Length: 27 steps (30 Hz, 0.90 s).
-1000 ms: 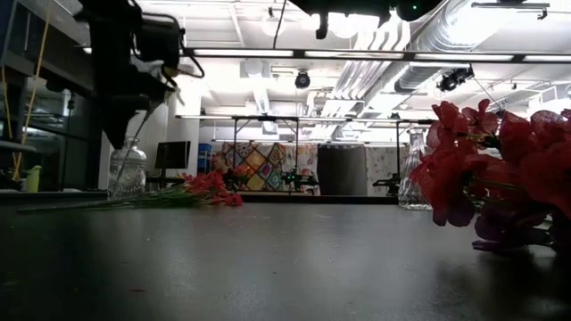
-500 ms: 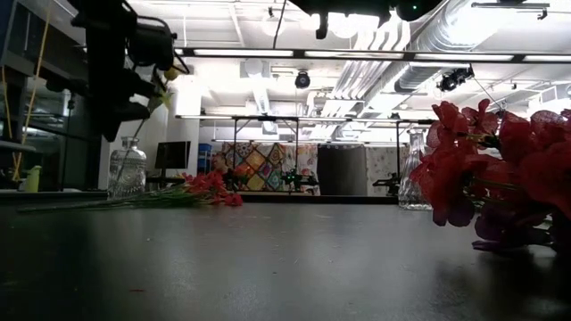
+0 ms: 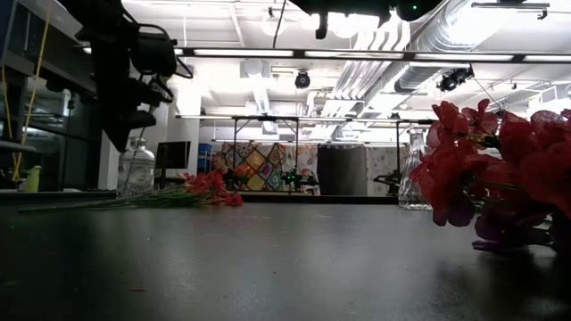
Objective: Sort flowers into vase by color
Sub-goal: Put the top yellow flower into the left transparent vase
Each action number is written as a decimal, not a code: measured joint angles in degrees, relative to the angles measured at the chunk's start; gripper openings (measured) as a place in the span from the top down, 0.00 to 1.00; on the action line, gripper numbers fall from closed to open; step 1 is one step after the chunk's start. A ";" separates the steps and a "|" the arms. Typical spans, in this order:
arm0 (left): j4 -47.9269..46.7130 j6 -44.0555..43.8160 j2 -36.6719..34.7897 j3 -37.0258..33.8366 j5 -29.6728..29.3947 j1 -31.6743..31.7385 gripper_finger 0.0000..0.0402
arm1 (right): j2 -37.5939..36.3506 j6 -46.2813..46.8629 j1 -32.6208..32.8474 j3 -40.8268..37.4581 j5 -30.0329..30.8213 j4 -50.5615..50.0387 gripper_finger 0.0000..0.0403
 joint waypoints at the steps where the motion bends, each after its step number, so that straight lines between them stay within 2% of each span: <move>1: 0.00 0.36 -0.08 0.00 0.86 0.01 1.00 | 0.00 0.00 0.00 0.00 0.00 -0.02 1.00; 12: 0.17 0.84 -1.73 0.00 8.43 -0.21 1.00 | 0.00 0.02 0.04 0.00 0.00 -0.02 1.00; 17: 3.60 0.43 -1.71 0.00 11.28 -1.72 1.00 | 0.00 0.00 0.04 0.00 0.00 0.00 1.00; 27: 3.79 -4.93 -1.79 0.04 11.42 -6.63 1.00 | 0.00 -0.43 0.04 0.00 -0.52 1.41 1.00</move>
